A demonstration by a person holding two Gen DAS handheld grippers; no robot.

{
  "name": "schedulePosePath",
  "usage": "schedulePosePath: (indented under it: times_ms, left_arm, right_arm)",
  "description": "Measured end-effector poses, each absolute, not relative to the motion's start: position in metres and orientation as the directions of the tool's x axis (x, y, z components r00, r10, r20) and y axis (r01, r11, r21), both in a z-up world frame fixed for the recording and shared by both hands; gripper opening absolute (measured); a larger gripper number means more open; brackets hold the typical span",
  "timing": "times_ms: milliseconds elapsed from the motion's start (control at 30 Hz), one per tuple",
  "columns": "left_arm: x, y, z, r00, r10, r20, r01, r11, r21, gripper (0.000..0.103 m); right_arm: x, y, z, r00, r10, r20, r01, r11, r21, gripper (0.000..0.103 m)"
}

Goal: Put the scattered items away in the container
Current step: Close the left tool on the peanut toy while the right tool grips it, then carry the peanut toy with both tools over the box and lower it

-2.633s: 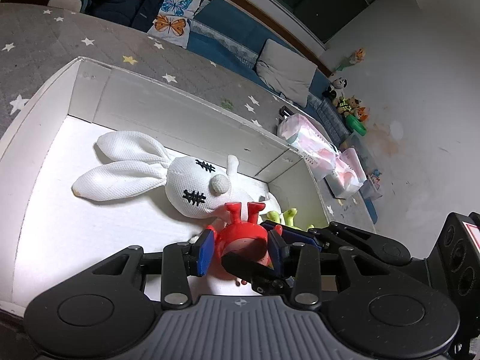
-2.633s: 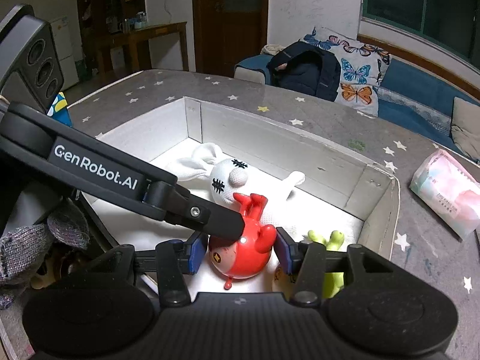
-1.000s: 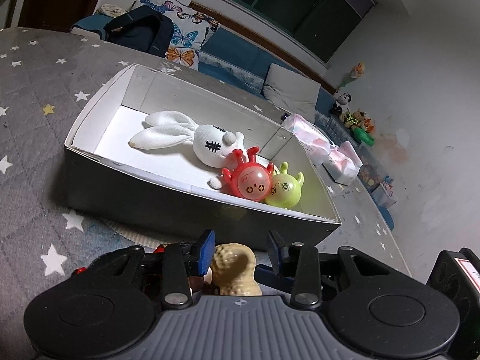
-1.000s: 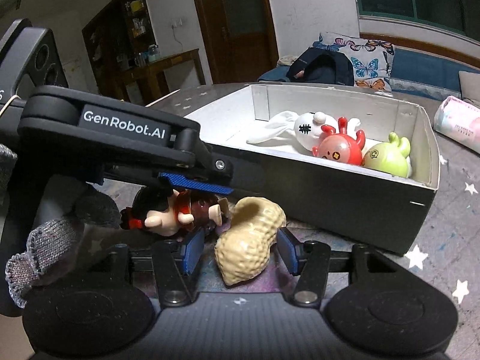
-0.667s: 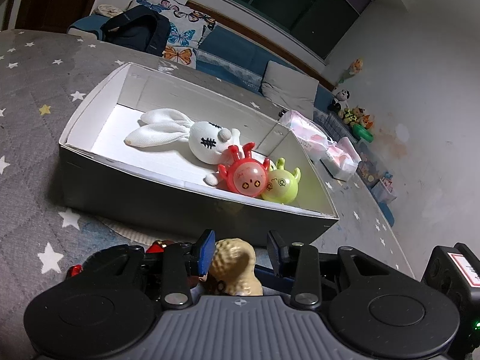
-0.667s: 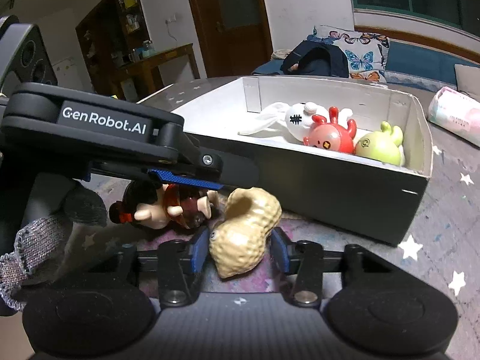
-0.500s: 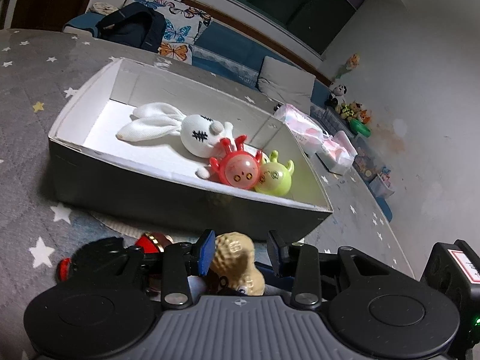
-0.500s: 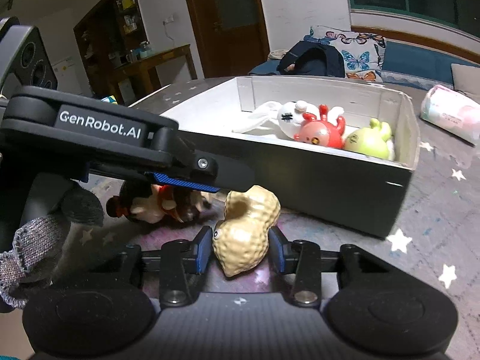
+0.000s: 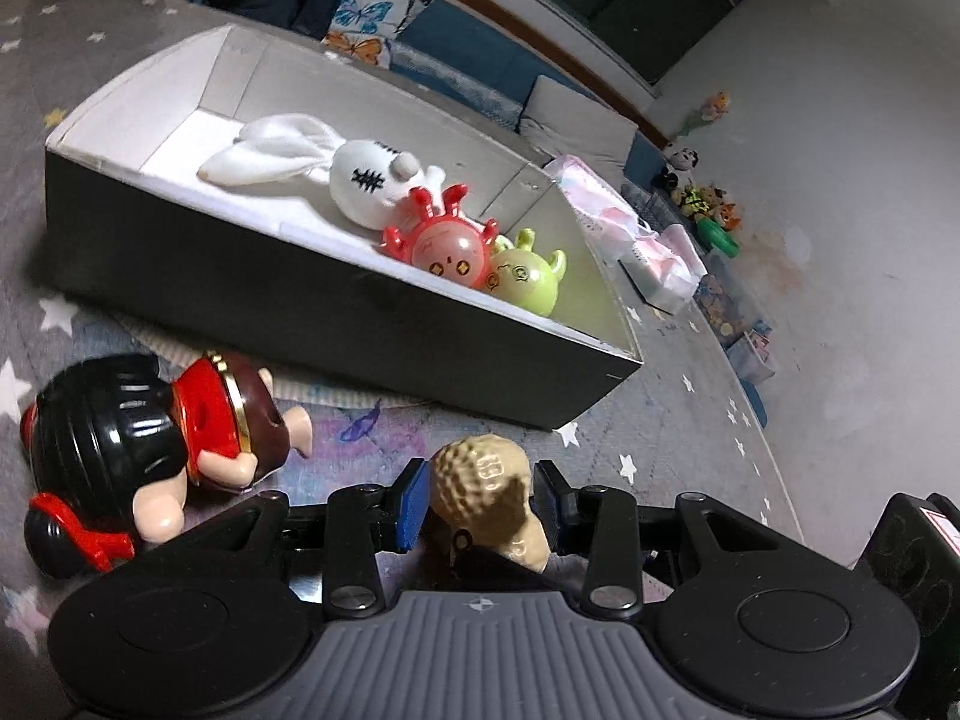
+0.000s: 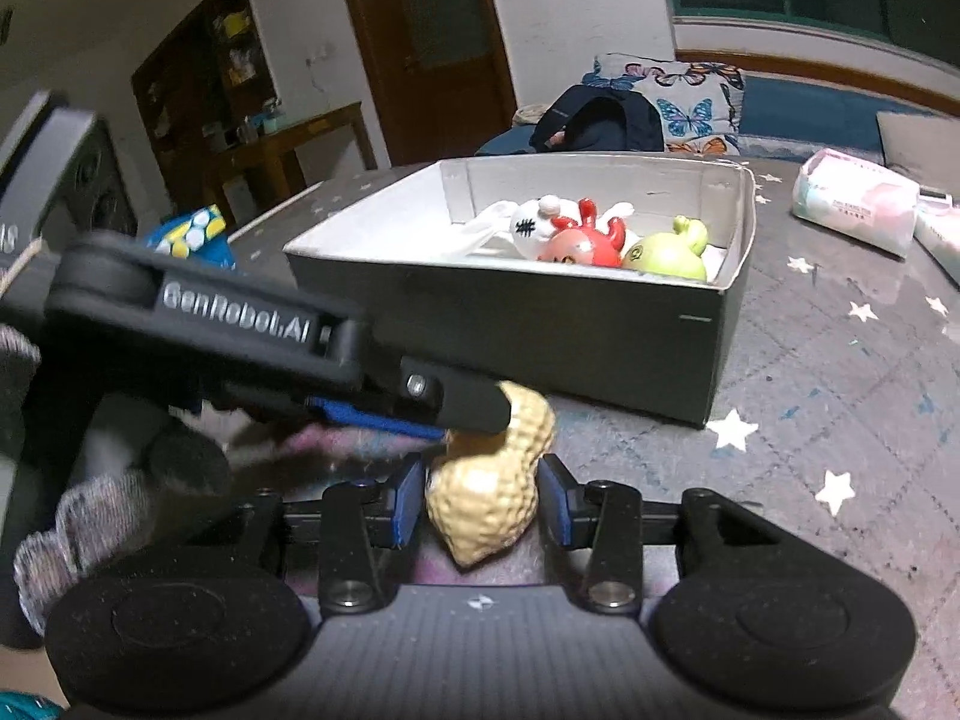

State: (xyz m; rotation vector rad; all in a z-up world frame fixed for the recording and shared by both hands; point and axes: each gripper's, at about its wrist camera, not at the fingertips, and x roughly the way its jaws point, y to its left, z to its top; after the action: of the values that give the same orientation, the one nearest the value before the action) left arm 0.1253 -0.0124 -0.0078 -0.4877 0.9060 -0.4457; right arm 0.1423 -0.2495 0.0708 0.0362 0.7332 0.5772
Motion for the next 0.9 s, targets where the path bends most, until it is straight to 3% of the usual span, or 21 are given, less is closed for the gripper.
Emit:
schedulePosePath:
  times_ms: [500, 900]
  left_arm:
    - [0.126, -0.010, -0.009, 0.536, -0.559, -0.633, 0.161, 0.803, -0.574, 0.040]
    - [0.116, 0.009, 0.048, 0.664, -0.528, -0.529, 0.185, 0.802, -0.568, 0.038]
  right_arm:
    - [0.153, -0.243, 0.075, 0.595, 0.490, -0.638, -0.474, 0.854, 0.213, 0.039]
    - [0.149, -0.224, 0.129, 0.672, 0.504, -0.543, -0.540, 0.835, 0.107, 0.038]
